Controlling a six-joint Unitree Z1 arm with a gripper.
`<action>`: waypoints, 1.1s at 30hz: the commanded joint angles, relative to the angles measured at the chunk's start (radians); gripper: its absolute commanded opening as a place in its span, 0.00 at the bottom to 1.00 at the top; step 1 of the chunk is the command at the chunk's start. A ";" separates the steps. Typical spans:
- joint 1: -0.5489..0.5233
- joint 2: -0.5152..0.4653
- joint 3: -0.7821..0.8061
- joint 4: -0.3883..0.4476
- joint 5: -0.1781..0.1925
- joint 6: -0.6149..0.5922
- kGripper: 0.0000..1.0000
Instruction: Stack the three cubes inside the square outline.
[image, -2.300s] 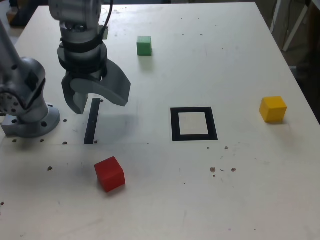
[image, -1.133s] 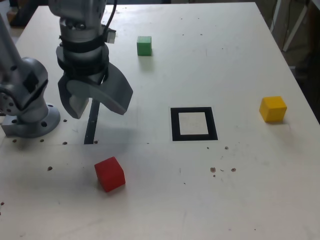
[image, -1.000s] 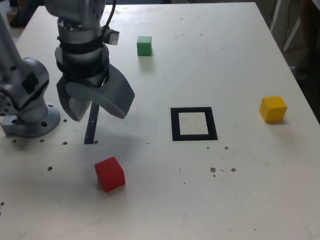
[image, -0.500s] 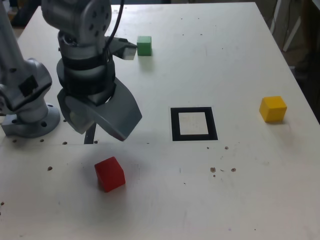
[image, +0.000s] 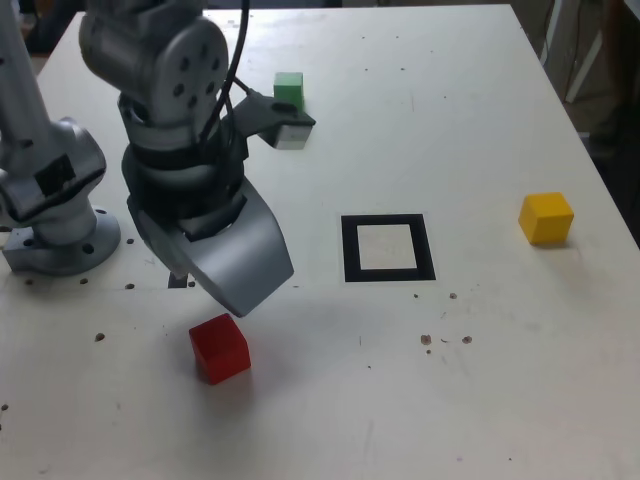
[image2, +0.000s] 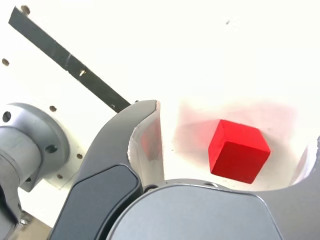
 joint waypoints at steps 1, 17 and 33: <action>-0.019 0.017 -0.004 0.001 0.009 0.004 1.00; -0.067 0.090 0.008 -0.044 0.010 -0.002 0.98; -0.132 0.172 0.001 -0.076 0.014 -0.058 0.91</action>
